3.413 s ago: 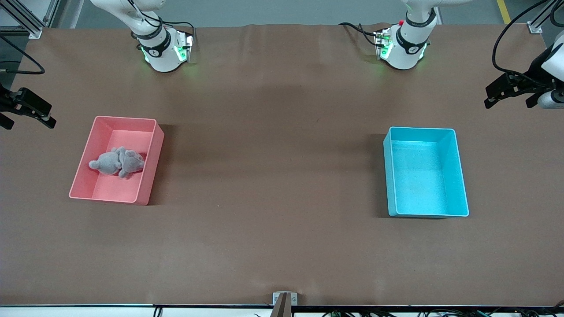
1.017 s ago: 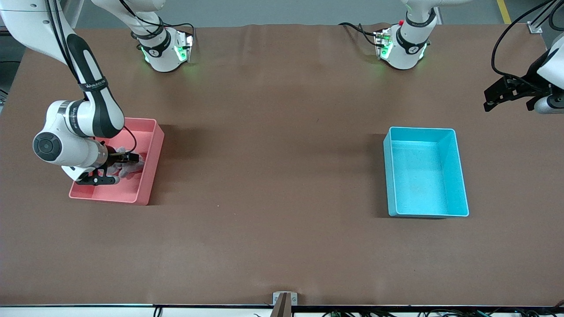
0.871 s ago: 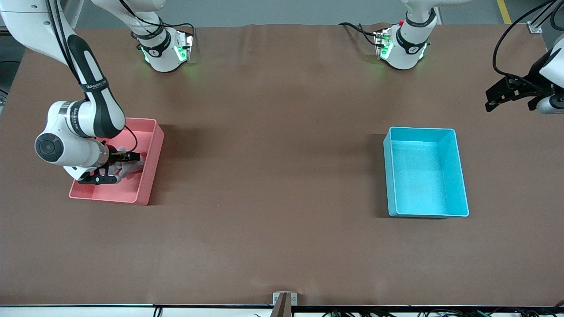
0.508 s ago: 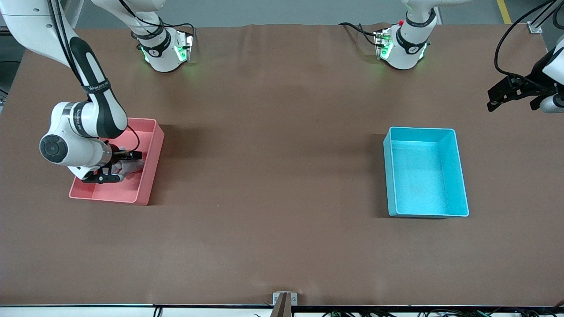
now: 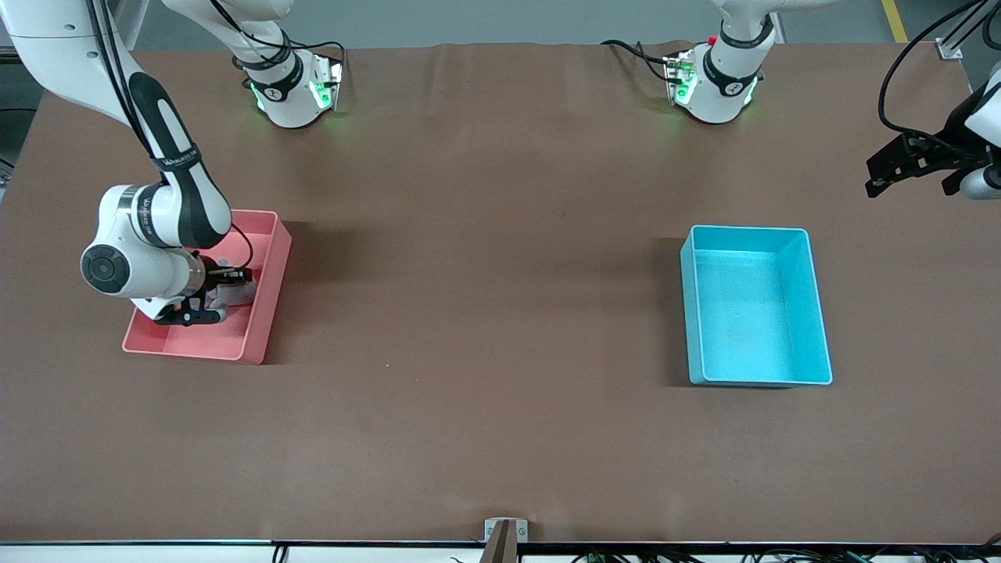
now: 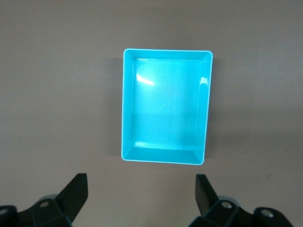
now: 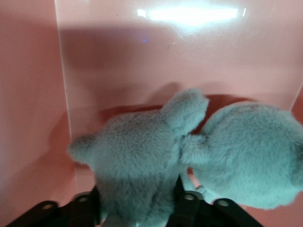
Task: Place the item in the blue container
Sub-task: 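Close the right gripper on one grey plush toy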
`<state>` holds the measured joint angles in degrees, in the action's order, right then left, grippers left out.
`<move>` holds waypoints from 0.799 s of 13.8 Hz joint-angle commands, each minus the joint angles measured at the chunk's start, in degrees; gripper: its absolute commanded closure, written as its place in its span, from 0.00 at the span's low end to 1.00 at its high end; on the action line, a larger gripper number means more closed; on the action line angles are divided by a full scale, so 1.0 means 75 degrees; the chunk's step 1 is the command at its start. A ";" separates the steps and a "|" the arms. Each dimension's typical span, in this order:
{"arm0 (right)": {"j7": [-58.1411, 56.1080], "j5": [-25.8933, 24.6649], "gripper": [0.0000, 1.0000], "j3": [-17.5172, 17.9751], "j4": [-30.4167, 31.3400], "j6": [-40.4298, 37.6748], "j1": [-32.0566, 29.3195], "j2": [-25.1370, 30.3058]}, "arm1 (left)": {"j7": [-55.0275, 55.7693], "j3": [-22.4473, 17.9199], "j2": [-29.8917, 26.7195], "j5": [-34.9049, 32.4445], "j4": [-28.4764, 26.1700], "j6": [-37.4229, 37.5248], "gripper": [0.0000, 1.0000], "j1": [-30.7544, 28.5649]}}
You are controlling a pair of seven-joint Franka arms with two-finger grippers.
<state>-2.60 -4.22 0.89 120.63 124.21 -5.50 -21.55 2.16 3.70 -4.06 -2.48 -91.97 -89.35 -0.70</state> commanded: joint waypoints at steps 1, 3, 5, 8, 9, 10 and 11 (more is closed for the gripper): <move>0.0018 0.0012 0.79 0.0057 -0.0018 -0.0050 -0.0041 0.0073 | -0.0031 0.0034 0.0014 -0.0080 0.0098 0.0054 0.00 -0.0013; -0.0005 0.0012 0.87 0.0057 -0.0088 -0.0062 -0.0041 0.0119 | -0.0031 0.0057 0.0002 -0.0103 0.0098 0.0054 0.00 -0.0013; -0.0006 0.0012 0.88 0.0069 -0.0170 -0.0167 -0.0041 0.0364 | -0.0054 0.0045 0.0002 -0.0115 0.0087 0.0054 0.00 -0.0024; 0.0064 -0.0023 0.88 0.0081 -0.1068 -0.1555 0.0367 0.0997 | -0.0066 0.0034 -0.0010 -0.0127 0.0087 0.0089 0.00 -0.0024; 0.0181 -0.0034 0.88 0.0069 -0.1687 -0.2293 0.0601 0.1056 | -0.0066 0.0034 -0.0010 -0.0127 0.0087 0.0089 0.00 -0.0024; 0.0553 -0.0069 0.88 0.0080 -0.2332 -0.3054 0.0871 0.1057 | -0.0066 0.0034 0.0002 -0.0127 0.0063 0.0089 0.00 -0.0024; 0.1160 -0.0070 0.88 0.0080 -0.2895 -0.3688 0.1349 0.1045 | -0.0066 0.0034 0.0025 -0.0127 0.0052 0.0089 0.00 -0.0024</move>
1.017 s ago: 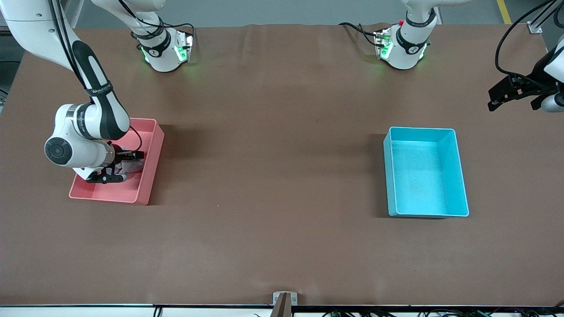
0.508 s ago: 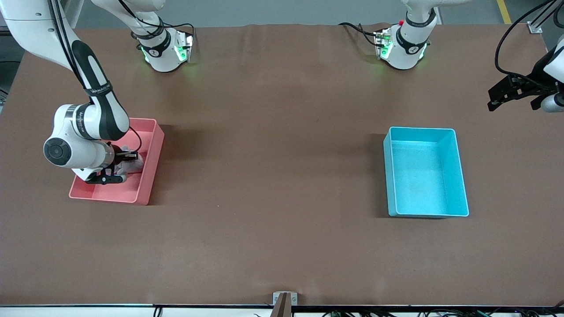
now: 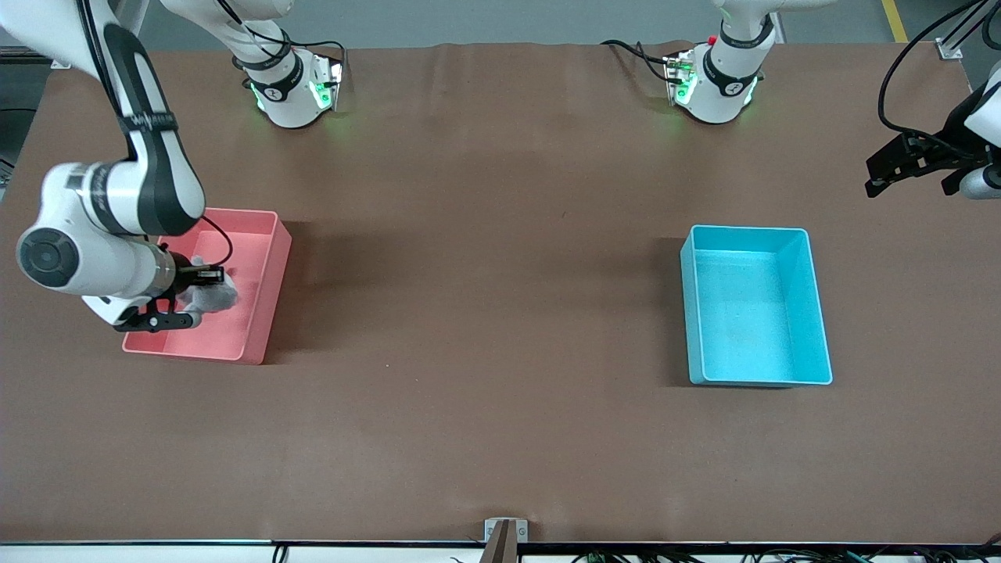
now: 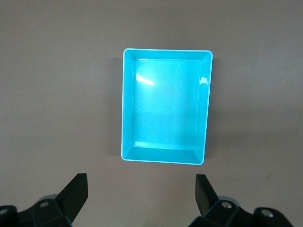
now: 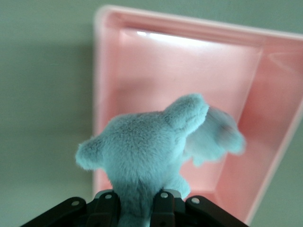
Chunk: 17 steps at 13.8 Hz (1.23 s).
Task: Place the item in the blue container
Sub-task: 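Lift the plush to the table middle while the left gripper approaches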
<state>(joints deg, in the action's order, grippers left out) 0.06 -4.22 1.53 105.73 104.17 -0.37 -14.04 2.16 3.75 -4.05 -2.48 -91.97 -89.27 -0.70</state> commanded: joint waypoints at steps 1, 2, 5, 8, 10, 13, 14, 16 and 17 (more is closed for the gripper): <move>0.1555 -0.0070 0.88 -0.0004 -0.1239 -0.1382 0.1193 0.0044 | -0.0054 0.0028 0.0036 -0.0127 0.0052 0.0078 0.00 -0.0012; 0.2433 -0.0001 0.88 0.0007 -0.1405 -0.1560 0.1767 0.0032 | -0.0054 0.0039 0.0047 -0.0127 0.0064 0.0078 0.00 -0.0012; 0.4698 0.1366 0.88 -0.0004 -0.1686 -0.1433 0.3350 -0.0142 | -0.0054 0.0039 0.0059 -0.0127 0.0052 0.0078 0.00 -0.0024; 0.6570 0.1934 0.87 -0.0016 -0.2062 -0.0418 0.4767 -0.1031 | -0.0054 0.0039 0.0094 -0.0115 -0.0018 0.0078 0.00 -0.0035; 0.8118 0.1875 0.87 -0.0016 -0.2471 0.0543 0.5671 -0.1850 | -0.0030 0.0051 0.0199 -0.0092 -0.0158 0.0044 0.00 -0.0024; 0.9026 0.1945 0.89 -0.0016 -0.3092 0.1576 0.6458 -0.2964 | -0.0007 0.0074 0.0527 -0.0045 -0.0182 0.0008 0.00 0.0046; 0.9086 0.1934 0.89 -0.0016 -0.3245 0.1799 0.6657 -0.3200 | 0.0005 0.0098 0.0679 -0.0045 -0.0194 -0.0004 0.00 0.0058; 0.9075 0.1957 0.88 -0.0004 -0.3293 0.2477 0.6892 -0.3727 | 0.0028 0.0098 0.0867 -0.0021 -0.0357 -0.0283 0.00 0.0070; 0.9063 0.1957 0.88 -0.0004 -0.3293 0.2957 0.7021 -0.4008 | 0.0098 0.0098 0.0891 -0.0010 -0.0555 -0.0517 0.00 0.0163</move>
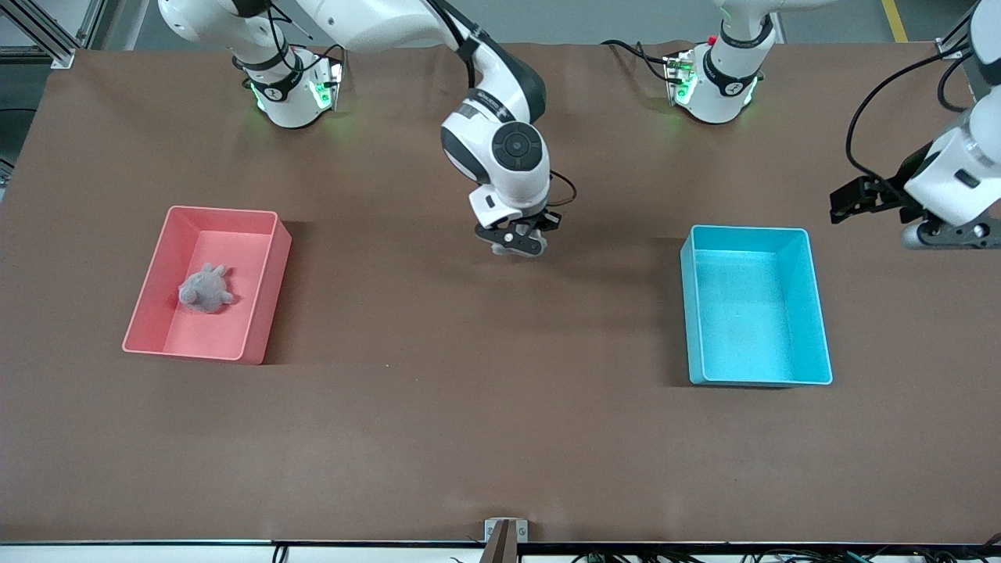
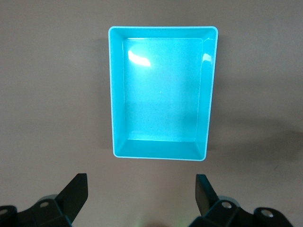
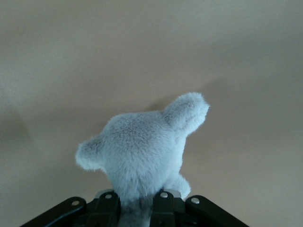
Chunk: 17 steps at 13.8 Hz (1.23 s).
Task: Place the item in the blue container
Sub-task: 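Lift the plush to the table middle while the left gripper approaches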
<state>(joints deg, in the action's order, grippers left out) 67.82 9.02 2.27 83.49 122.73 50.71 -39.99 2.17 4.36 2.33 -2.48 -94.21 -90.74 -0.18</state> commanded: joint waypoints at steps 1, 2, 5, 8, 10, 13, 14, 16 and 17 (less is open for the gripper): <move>0.0028 0.0192 0.88 -0.0104 -0.0327 0.0894 0.0339 -0.0771 | 0.0097 0.0027 0.0087 -0.0010 -0.0502 -0.0579 0.00 0.0129; 0.0004 0.0192 0.88 -0.0104 -0.0327 0.1200 0.0399 -0.0959 | 0.0108 0.0039 0.0134 0.0002 -0.0713 -0.0848 0.00 0.0141; -0.0031 0.0180 0.83 -0.0104 -0.0327 0.1414 0.0411 -0.1149 | 0.0562 0.0051 0.0310 0.0014 -0.1311 -0.1517 0.00 0.0491; -0.0066 0.0075 0.00 -0.0116 -0.0327 0.1344 0.0457 -0.1020 | 0.1478 0.0098 0.0719 0.0188 -0.1477 -0.1905 0.00 0.1054; -0.0078 0.0086 0.00 -0.0139 -0.0339 0.1088 0.0411 -0.0763 | 0.1807 0.0156 0.0907 0.0645 -0.1489 -0.1917 0.00 0.1183; -0.0171 0.0074 0.00 -0.0209 -0.0315 -0.0315 0.0062 0.0393 | 0.2321 0.0436 0.1025 0.0926 -0.1676 -0.2069 0.00 0.1429; -0.0415 0.0074 0.00 -0.0221 -0.0315 -0.0912 -0.0138 0.0816 | 0.2602 0.0588 0.1048 0.0951 -0.1769 -0.2221 0.00 0.1465; -0.1513 0.0063 0.00 -0.0233 -0.0257 -0.2457 -0.0688 0.1567 | 0.3106 0.0893 0.1072 0.0974 -0.2015 -0.2619 0.00 0.1500; -0.1972 -0.0088 0.00 -0.0233 -0.0233 -0.3080 -0.0992 0.1814 | 0.3480 0.1104 0.1200 0.0975 -0.2040 -0.2806 0.00 0.1524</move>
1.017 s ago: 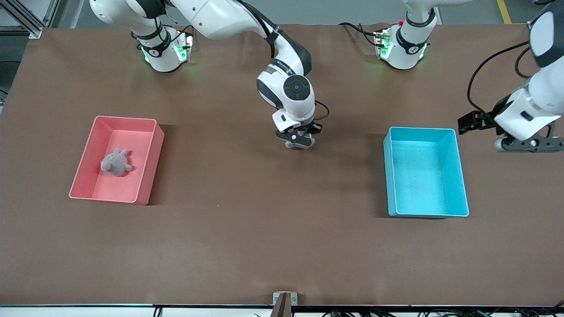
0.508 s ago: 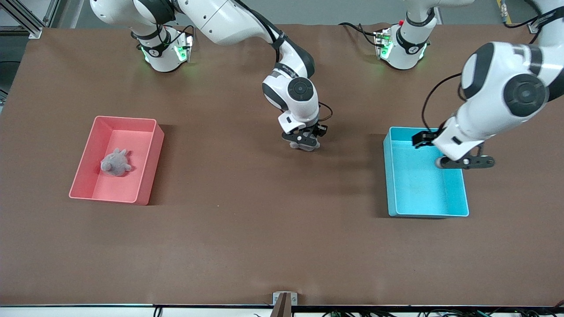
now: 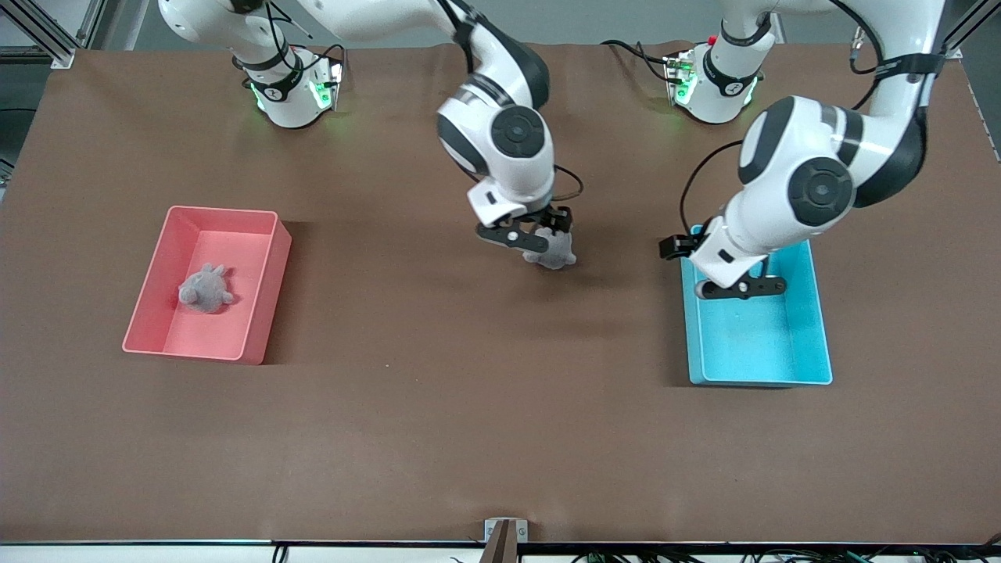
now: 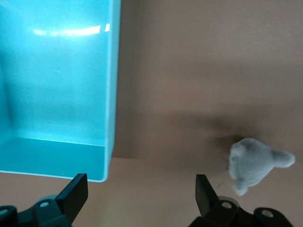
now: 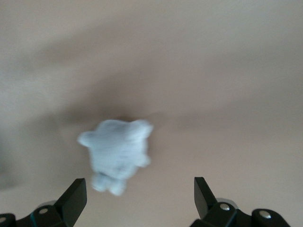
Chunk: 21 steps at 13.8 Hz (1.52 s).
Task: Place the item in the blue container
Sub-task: 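Grasp the plush with the left gripper while the right gripper releases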
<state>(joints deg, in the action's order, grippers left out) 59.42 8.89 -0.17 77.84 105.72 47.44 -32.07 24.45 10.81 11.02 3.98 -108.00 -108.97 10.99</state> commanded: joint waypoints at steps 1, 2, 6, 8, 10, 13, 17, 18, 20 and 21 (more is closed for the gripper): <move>-0.1158 -0.0560 0.00 0.0093 0.0636 -0.1422 -0.0850 0.1038 | 0.1013 0.0466 0.0112 0.0114 -0.0201 -0.0585 0.00 0.0128; -0.1451 -0.1075 0.00 0.0093 0.0857 -0.1695 -0.1062 0.1308 | 0.1459 0.0573 0.0310 0.0114 -0.0190 -0.0750 0.00 0.0222; -0.3732 -0.1713 0.00 0.0093 0.2147 -0.1639 -0.2513 0.2270 | 0.3135 0.0820 0.1107 0.0114 -0.0201 -0.1465 0.00 0.0935; -0.4999 -0.1725 0.00 0.0093 0.2545 -0.1453 -0.3369 0.2540 | 0.4130 0.0820 0.1518 0.0114 -0.0178 -0.1944 0.00 0.1334; -0.6030 -0.1725 0.00 0.0093 0.2955 -0.1067 -0.4166 0.2716 | 0.4975 0.0820 0.1892 0.0090 -0.0166 -0.2355 0.01 0.1569; -0.7952 -0.1725 0.00 0.0093 0.3540 -0.0004 -0.5699 0.2670 | 0.5913 0.0808 0.2233 0.0020 -0.0131 -0.2415 0.02 0.1805; -0.9327 -0.1737 0.00 0.0093 0.4467 0.1791 -0.6992 0.2554 | 0.6572 0.0808 0.2246 -0.0004 -0.0201 -0.1820 0.05 0.1723; -0.9352 -0.1748 0.00 0.0093 0.4666 0.2131 -0.7133 0.2449 | 0.6781 0.0797 0.2269 -0.0004 -0.0201 -0.1806 0.06 0.1723; -0.9376 -0.1748 0.00 0.0093 0.5123 0.2869 -0.7485 0.2273 | 0.7064 0.0797 0.2409 -0.0004 -0.0201 -0.1806 0.13 0.1746; -0.9376 -0.1748 0.00 0.0093 0.5253 0.3186 -0.7521 0.2156 | 0.7100 0.0808 0.2422 -0.0004 -0.0201 -0.1806 0.17 0.1746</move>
<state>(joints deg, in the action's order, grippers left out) -10.73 -3.55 -0.88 114.02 125.28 -7.18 -15.41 75.82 16.81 28.64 4.10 -109.85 -123.26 23.92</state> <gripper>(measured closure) 0.000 0.123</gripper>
